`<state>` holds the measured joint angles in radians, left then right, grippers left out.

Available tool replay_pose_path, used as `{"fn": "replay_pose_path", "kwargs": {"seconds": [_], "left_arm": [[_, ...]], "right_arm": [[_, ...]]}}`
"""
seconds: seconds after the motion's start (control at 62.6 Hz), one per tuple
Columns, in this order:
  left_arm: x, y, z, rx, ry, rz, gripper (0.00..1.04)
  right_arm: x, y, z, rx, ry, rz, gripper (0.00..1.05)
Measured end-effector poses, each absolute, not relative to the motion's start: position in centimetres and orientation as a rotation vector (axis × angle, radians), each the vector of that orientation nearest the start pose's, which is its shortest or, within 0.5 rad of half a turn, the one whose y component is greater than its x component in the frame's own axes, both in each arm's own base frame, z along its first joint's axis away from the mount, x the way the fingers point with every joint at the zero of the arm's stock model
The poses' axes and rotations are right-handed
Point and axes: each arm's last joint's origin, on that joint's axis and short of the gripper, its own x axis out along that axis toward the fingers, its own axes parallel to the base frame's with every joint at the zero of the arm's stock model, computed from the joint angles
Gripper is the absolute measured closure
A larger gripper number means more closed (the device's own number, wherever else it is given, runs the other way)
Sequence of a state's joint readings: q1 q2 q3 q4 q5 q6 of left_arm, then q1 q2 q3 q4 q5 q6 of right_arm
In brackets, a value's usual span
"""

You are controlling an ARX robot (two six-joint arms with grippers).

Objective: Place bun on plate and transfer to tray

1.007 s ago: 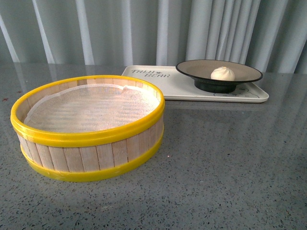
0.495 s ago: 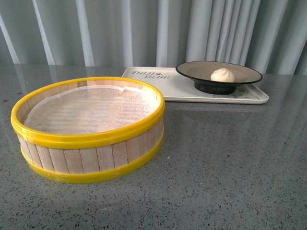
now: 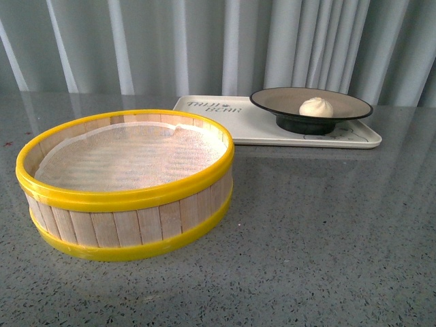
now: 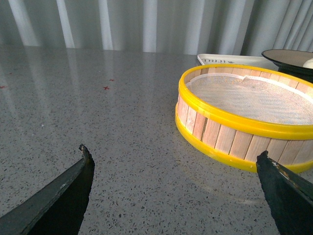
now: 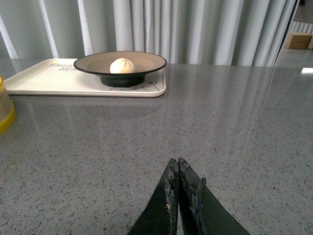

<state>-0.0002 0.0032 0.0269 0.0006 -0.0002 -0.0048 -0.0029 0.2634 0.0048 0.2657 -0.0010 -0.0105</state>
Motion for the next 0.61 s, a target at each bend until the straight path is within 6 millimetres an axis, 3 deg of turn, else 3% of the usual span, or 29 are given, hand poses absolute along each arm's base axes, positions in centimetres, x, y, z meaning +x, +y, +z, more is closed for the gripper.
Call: {"fn": "replay_pose_path", "kwargs": {"seconds": [0.607], "left_arm": [[9.6,0.0,17.2,-0.005,-0.024,0.0,0.07]], "right_arm": [[9.8,0.0,16.5,-0.01,-0.003,-0.002,1.03]]}}
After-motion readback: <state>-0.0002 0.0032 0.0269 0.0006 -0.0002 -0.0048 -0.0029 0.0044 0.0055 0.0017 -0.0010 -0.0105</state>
